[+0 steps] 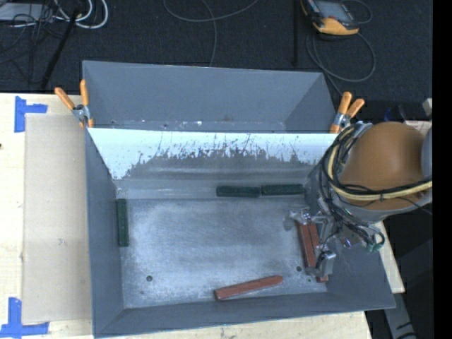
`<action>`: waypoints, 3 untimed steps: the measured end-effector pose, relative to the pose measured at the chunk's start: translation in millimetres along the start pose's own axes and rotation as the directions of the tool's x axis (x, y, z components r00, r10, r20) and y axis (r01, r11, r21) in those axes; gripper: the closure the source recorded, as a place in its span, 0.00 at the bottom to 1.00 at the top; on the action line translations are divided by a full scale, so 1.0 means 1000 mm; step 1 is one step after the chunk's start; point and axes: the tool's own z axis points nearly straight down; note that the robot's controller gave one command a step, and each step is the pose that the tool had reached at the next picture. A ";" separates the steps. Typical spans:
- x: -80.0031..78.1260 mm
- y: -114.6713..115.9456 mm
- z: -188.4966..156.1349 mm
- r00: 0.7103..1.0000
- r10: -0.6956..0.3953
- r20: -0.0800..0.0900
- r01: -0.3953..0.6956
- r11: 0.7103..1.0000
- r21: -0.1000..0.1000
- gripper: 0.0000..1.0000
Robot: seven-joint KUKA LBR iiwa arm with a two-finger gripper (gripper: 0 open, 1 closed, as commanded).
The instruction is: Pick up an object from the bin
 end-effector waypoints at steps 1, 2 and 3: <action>-0.004 0.076 0.081 0.999 -0.036 -0.001 0.036 0.999 -0.004 0.00; -0.003 0.072 0.079 0.999 -0.032 -0.005 0.032 0.999 -0.001 1.00; -0.022 0.068 -0.064 0.999 -0.038 0.005 0.038 0.999 0.003 1.00</action>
Offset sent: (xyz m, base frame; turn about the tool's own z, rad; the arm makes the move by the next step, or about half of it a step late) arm -0.0174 0.0686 -0.0779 -0.0296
